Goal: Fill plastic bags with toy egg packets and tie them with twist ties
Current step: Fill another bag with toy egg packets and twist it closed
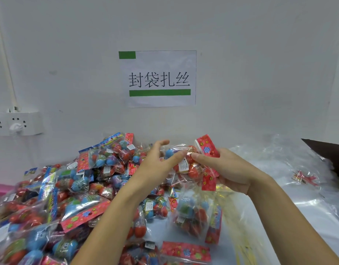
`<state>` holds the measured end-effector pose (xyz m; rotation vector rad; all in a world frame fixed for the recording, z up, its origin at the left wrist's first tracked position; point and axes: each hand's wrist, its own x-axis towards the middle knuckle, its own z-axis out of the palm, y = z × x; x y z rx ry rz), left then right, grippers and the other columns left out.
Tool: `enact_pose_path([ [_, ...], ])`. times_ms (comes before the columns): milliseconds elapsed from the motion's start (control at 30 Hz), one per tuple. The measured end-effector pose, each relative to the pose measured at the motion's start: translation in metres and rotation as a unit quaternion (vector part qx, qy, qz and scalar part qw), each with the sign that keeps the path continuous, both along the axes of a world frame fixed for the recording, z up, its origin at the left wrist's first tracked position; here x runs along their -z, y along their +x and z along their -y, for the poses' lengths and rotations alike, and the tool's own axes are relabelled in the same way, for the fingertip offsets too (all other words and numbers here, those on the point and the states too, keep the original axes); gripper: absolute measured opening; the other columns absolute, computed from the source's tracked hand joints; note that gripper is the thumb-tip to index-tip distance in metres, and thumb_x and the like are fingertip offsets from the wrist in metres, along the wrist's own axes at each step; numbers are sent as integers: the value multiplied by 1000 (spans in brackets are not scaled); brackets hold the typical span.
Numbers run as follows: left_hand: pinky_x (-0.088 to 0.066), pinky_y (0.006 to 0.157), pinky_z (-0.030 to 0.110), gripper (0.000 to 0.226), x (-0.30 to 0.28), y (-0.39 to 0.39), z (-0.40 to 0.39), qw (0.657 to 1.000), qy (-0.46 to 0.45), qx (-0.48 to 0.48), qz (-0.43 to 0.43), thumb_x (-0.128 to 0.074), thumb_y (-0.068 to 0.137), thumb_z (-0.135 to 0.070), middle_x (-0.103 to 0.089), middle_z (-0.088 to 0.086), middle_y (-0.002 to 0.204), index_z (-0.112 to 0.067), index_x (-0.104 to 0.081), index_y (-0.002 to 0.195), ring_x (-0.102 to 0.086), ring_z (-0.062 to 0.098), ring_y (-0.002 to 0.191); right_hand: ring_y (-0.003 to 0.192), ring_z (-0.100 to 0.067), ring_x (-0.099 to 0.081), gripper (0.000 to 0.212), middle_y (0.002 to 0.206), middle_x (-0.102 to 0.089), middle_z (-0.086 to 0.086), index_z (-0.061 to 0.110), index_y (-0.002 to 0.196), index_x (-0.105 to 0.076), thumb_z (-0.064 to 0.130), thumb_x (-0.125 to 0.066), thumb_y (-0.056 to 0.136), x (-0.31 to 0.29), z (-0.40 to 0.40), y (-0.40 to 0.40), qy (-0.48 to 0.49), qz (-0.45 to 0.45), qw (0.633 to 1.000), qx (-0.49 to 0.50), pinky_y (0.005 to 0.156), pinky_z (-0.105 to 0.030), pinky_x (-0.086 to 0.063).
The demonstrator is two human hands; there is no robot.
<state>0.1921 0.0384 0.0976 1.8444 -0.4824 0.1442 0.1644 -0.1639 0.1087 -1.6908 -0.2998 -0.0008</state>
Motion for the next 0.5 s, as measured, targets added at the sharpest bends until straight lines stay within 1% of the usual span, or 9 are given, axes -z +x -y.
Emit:
enact_pose_path([
  [67,-42,64,17,76,1,1,0,1000,-22,-10,-5,-62,65,-75,-63,-6,108,-40,-48,131,-60,-2,77,105,-30,-72,32,113,-74,-14,13,117,-70,31,-70,92,0,-1,-1,2,-2,1000,-6,95,-57,-55],
  [100,-43,64,16,64,2,3,1,999,-43,-13,-6,-64,71,-71,-67,-5,107,-39,-53,126,-62,-3,77,106,-30,-72,33,114,-74,-14,12,118,-70,31,-70,91,0,-2,-1,6,-4,1000,-15,95,-57,-54],
  [167,-46,70,21,36,4,6,2,997,-73,-19,-1,-67,81,-61,-72,-5,102,-39,-63,110,-68,4,89,109,-30,-70,34,118,-73,-14,13,122,-68,28,-70,92,-1,-3,-2,5,-9,999,-41,97,-57,-53],
  [200,-48,73,23,28,4,7,4,997,-80,-20,2,-67,82,-59,-73,-6,98,-41,-65,103,-68,6,94,111,-31,-70,34,120,-72,-14,14,125,-67,27,-69,93,-2,-4,-3,3,-12,998,-55,98,-58,-52],
  [267,-49,75,25,33,5,6,7,996,-92,-8,5,-65,76,-65,-74,-5,96,-44,-65,102,-68,6,96,113,-34,-69,33,121,-71,-15,17,126,-67,24,-68,94,-1,-5,-3,3,-19,997,-72,99,-60,-50],
  [333,-49,74,23,48,6,4,10,995,-97,1,7,-62,70,-69,-73,-1,102,-47,-61,112,-68,9,97,114,-37,-67,31,121,-70,-17,19,124,-69,22,-69,94,0,-6,-3,13,-25,997,-76,98,-62,-50],
  [400,-48,74,22,61,5,3,10,995,-103,-1,8,-63,67,-69,-71,-2,108,-44,-56,122,-67,7,96,115,-38,-66,33,123,-70,-17,21,125,-69,26,-69,93,0,-7,-3,23,-28,996,-79,98,-61,-51],
  [433,-47,72,22,67,5,2,10,994,-107,-2,7,-65,66,-69,-71,-3,110,-40,-54,125,-67,5,89,115,-37,-66,35,124,-70,-15,21,126,-68,30,-69,92,0,-7,-3,27,-29,996,-82,96,-58,-53],
  [500,-46,59,18,70,4,2,8,994,-105,1,15,-67,65,-68,-73,-2,109,-33,-54,125,-63,-1,63,112,-34,-69,34,122,-71,-14,19,123,-70,32,-68,92,-1,-7,-4,44,-32,995,-84,89,-50,-59],
])
